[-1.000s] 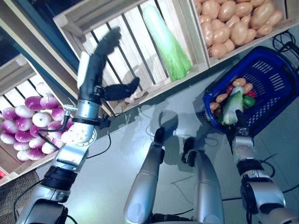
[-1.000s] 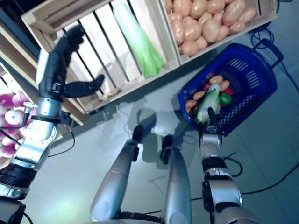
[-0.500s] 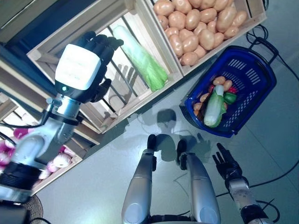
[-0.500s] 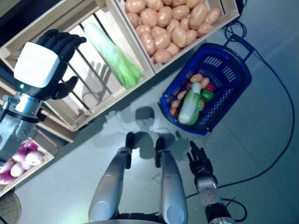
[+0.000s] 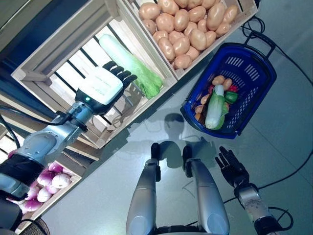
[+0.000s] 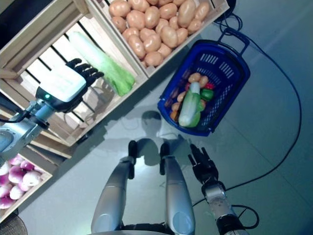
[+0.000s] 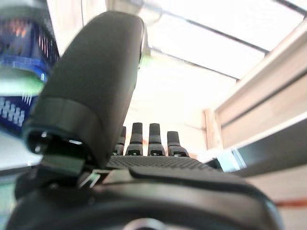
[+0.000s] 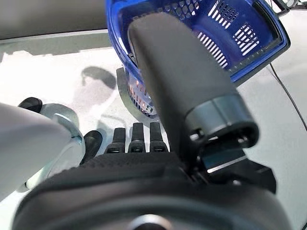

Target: Put vegetables into the basket

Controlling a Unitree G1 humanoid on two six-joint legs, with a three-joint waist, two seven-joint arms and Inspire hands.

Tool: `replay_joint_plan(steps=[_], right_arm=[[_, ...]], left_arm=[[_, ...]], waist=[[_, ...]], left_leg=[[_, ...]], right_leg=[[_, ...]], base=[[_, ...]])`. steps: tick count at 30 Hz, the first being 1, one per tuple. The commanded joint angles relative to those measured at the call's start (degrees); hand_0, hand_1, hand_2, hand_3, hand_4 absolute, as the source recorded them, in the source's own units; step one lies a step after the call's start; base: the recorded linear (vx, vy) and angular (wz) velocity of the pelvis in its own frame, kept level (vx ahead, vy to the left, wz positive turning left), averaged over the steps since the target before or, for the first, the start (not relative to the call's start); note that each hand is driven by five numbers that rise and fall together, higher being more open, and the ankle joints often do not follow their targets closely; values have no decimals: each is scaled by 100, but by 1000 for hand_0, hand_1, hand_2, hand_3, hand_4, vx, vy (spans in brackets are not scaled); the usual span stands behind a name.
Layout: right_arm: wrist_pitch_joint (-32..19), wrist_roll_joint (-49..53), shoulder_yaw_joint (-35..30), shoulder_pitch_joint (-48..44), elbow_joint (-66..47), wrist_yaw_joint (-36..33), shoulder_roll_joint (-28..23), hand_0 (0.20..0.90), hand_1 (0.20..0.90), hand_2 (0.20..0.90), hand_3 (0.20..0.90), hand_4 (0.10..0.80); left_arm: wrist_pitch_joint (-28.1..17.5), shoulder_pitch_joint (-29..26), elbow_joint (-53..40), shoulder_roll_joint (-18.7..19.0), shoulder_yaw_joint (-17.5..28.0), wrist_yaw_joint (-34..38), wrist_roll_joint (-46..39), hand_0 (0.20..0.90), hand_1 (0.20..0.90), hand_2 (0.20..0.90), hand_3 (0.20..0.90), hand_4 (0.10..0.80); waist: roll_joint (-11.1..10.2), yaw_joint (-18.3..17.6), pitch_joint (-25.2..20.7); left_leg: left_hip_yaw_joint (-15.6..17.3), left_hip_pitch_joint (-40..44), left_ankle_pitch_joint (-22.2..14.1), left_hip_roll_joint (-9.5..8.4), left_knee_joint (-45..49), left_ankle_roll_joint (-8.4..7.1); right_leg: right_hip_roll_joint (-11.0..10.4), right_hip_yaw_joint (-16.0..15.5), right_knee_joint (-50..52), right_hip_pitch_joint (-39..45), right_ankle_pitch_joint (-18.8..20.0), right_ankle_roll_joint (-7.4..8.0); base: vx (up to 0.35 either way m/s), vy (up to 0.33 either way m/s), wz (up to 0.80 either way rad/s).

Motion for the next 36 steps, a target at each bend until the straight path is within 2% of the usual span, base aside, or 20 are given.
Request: replay_joint_plan(steps=[1,12,17,21,30,36], right_arm=[[-117,182,-75,197,-722,211,-349,900,900,900,900,800],[-77,-61,65,110,-1007,-106,-374,900,900,900,900,800],[-80,-41,146,46,-1147,-262,-371,900,900,900,900,800],[-42,-74,176,-33,-1247,-441,-333,900,900,900,900,800],[-31,-76,305,-202,-1289,-609,-322,900,900,900,900,800],[-95,-99,390,-343,-1294,-683,-308,900,900,900,900,800]], left_arm=[[333,-294,-252,197,580,683,-172,900,900,900,900,800],[403,-404,626,-246,422,2253,182,900,900,900,900,800],[445,-479,758,-400,408,2605,334,900,900,900,900,800],[345,-537,722,-524,399,2509,456,900,900,900,900,800],[398,-853,740,-639,21,2270,647,900,900,900,900,800],[658,-1171,879,-802,-245,1778,615,900,900,900,900,800]], waist=[[-70,-41,-17],[-192,-118,-17],[-212,-145,-17],[-202,-172,-17],[-182,-271,-17],[-181,-328,-17]], left_leg=[[330,-509,317,25,298,181],[374,-654,301,95,323,240],[381,-703,273,108,366,251],[387,-707,248,107,370,251],[420,-709,190,116,349,258],[429,-742,173,98,354,265]], right_leg=[[-70,-216,-774,475,770,-44],[-26,-78,-640,140,796,-7],[-3,-46,-577,42,788,1],[10,-11,-570,-4,786,-4],[14,75,-590,-91,800,13],[25,120,-630,-137,827,9]], base=[[18,48,0],[9,41,-6],[-2,5,-3],[0,10,-4],[7,9,-7],[2,2,-1]])
